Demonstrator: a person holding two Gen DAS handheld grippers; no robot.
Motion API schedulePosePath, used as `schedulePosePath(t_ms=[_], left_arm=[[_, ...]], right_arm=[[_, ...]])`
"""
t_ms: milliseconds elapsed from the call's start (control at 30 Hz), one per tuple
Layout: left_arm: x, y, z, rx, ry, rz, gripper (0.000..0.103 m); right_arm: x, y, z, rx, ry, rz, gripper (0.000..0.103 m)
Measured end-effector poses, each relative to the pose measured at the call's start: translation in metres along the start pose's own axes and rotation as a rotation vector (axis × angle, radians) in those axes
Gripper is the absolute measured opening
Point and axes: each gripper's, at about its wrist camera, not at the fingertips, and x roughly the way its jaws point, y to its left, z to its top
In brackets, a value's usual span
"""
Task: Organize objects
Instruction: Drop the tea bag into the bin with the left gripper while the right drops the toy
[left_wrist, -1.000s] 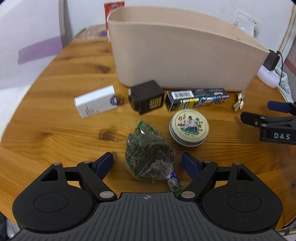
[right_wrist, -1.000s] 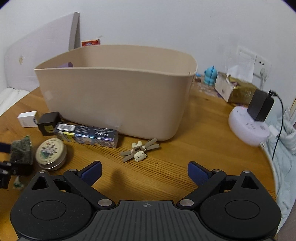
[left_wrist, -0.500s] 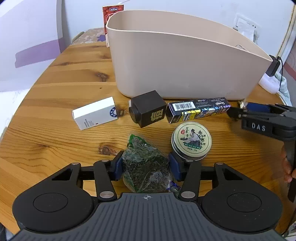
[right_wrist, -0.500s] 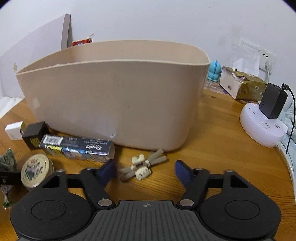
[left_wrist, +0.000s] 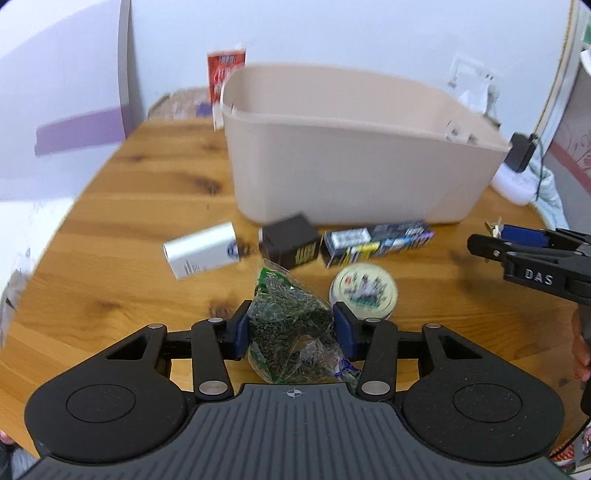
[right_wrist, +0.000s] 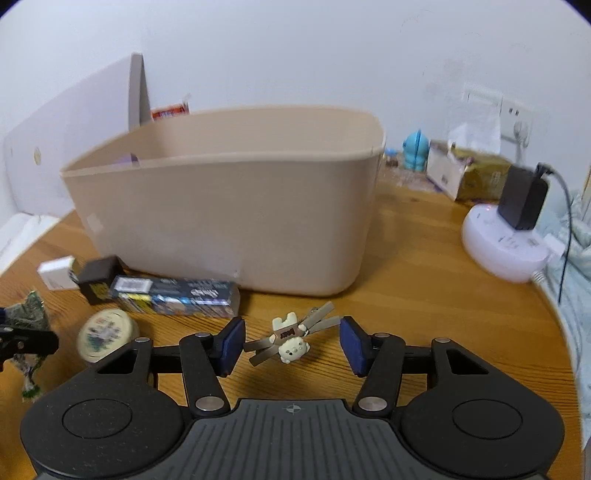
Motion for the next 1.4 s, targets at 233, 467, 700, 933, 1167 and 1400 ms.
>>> schedulePosePath(t_ms=[233,467,700,933,1167,1400], left_arm=[[-0.038,-0.002,0.041,0.035,-0.142,0.004,0.047],[-0.039,-0.022,0.100,0.111,-0.228,0.016,0.047],[0.004,-0.045,0.144,0.146,-0.207,0.022,0.047],[0.070,-0.054,0.151,0.177,-0.078,0.013,0.047],[0.091,-0.054,0.146,0.206,-0.025,0.012,0.058],[0.049,-0.048,0.141,0.220,-0.118,0.029,0.083]], right_arm=[[-0.057,0.005,0.029,-0.023,-0.152,0.009,0.054],[-0.072,0.008,0.076,-0.059,-0.270,0.002,0.054],[-0.052,0.011,0.111,-0.092,-0.307,-0.034,0.053],[-0.005,0.012,0.117,-0.118,-0.184,-0.041,0.054],[0.022,0.010,0.112,-0.124,-0.110,-0.060,0.061],[0.000,0.012,0.104,-0.106,-0.165,-0.082,0.087]])
